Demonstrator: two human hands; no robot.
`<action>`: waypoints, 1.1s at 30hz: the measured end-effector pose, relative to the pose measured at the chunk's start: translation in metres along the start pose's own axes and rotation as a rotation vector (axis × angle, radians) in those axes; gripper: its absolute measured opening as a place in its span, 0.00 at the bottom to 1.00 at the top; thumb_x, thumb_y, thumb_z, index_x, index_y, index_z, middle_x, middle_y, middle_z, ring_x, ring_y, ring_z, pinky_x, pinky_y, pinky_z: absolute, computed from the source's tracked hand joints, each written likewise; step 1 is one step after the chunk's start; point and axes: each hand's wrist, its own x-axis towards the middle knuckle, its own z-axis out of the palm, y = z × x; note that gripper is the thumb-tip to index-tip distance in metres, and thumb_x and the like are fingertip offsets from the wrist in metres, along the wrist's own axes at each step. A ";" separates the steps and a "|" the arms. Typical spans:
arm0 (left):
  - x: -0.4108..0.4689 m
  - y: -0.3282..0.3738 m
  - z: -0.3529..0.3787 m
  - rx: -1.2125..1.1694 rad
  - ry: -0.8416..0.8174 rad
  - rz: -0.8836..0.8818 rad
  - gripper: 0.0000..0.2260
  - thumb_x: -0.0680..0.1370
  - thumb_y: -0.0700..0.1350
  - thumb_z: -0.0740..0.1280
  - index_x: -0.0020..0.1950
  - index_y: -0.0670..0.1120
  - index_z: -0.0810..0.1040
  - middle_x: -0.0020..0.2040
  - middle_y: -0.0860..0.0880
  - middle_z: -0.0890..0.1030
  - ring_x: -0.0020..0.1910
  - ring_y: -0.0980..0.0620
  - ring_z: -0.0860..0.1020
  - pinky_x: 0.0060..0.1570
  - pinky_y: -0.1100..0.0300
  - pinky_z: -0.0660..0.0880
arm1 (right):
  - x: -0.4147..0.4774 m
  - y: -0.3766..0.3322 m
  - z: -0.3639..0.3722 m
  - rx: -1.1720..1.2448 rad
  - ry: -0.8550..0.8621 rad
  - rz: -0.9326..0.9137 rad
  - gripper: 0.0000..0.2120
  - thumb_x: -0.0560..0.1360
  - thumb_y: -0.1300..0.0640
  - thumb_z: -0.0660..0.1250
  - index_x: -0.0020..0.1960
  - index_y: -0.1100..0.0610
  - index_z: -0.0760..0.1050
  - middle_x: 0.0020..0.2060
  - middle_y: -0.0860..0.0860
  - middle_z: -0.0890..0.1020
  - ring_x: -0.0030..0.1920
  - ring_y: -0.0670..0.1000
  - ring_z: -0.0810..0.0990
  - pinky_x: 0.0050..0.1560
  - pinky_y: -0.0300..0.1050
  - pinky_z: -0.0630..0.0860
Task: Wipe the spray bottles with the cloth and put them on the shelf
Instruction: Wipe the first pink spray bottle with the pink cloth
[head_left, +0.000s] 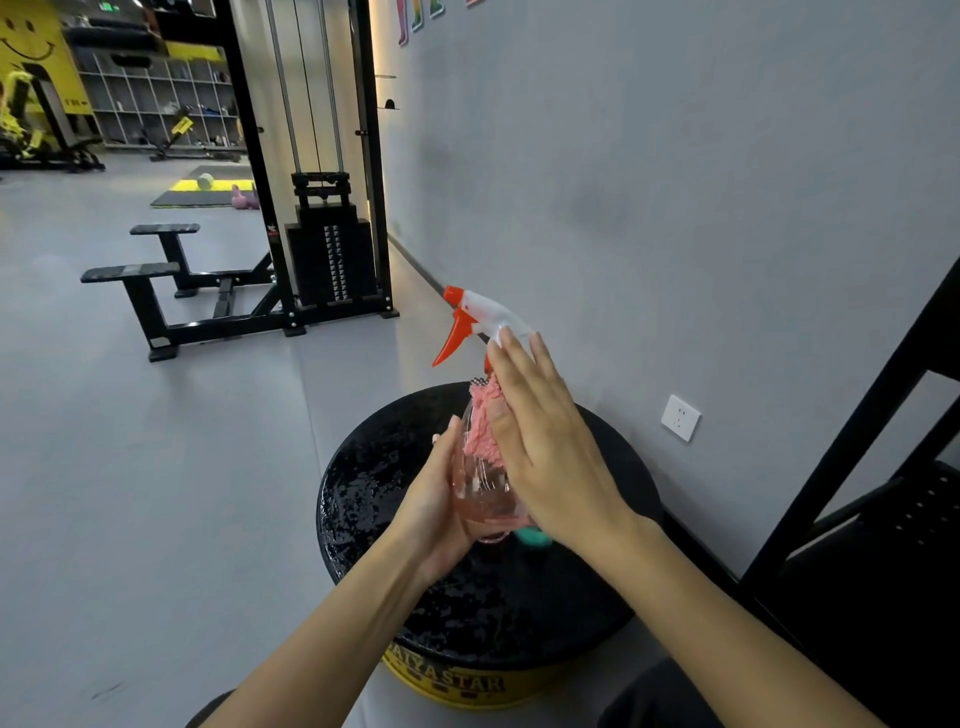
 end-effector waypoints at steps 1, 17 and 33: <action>0.000 0.000 0.000 -0.012 0.004 0.003 0.23 0.81 0.61 0.52 0.63 0.49 0.78 0.55 0.44 0.84 0.48 0.46 0.85 0.38 0.50 0.82 | -0.003 -0.001 0.001 -0.020 0.000 -0.009 0.25 0.84 0.47 0.44 0.79 0.50 0.47 0.79 0.42 0.46 0.76 0.40 0.36 0.78 0.53 0.49; -0.003 -0.010 0.001 0.037 -0.011 0.014 0.22 0.80 0.62 0.53 0.60 0.53 0.80 0.55 0.45 0.85 0.46 0.48 0.85 0.37 0.51 0.82 | -0.011 -0.002 0.000 -0.061 -0.044 -0.023 0.26 0.84 0.48 0.46 0.79 0.49 0.42 0.78 0.41 0.43 0.76 0.41 0.35 0.77 0.57 0.49; -0.005 -0.008 0.004 0.091 -0.041 0.041 0.22 0.75 0.63 0.55 0.56 0.53 0.80 0.48 0.47 0.86 0.41 0.50 0.85 0.33 0.54 0.80 | -0.012 -0.002 0.000 -0.079 -0.051 -0.041 0.27 0.84 0.48 0.45 0.79 0.51 0.38 0.78 0.44 0.39 0.76 0.42 0.34 0.77 0.57 0.48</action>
